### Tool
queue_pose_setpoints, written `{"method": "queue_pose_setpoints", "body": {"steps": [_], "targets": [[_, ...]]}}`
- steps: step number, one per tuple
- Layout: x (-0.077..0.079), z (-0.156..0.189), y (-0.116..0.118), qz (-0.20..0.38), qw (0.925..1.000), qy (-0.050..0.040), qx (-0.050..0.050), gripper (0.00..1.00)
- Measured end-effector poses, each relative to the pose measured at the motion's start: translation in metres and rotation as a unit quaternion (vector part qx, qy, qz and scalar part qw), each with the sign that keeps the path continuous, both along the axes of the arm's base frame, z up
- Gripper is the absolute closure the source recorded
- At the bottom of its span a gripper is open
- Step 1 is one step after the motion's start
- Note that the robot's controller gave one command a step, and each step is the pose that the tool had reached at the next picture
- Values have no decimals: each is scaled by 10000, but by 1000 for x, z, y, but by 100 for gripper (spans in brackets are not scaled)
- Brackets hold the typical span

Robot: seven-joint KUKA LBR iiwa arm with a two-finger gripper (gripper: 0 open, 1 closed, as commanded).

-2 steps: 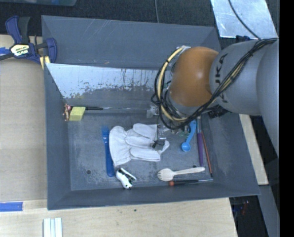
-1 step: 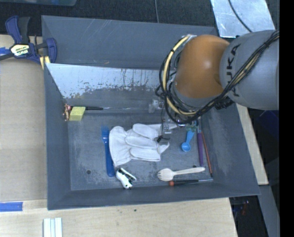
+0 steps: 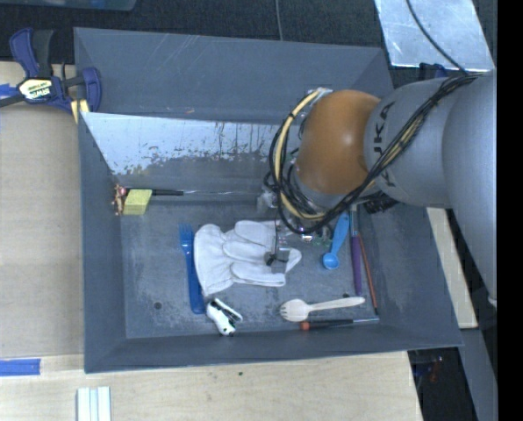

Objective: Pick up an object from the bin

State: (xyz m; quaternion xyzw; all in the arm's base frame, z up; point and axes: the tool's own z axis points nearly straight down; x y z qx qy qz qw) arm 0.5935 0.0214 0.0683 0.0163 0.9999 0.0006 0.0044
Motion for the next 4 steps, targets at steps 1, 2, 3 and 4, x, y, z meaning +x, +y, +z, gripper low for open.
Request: {"method": "queue_pose_setpoints", "body": {"steps": [1,2,3,4], "targets": [[-2,4,-4,1216,9925,-79,-22,0],[4,5,0,80,9999,-74,4,100],[4,5,0,80,9999,-74,4,100],[2,18,0,80,10000,-41,2,100]]}}
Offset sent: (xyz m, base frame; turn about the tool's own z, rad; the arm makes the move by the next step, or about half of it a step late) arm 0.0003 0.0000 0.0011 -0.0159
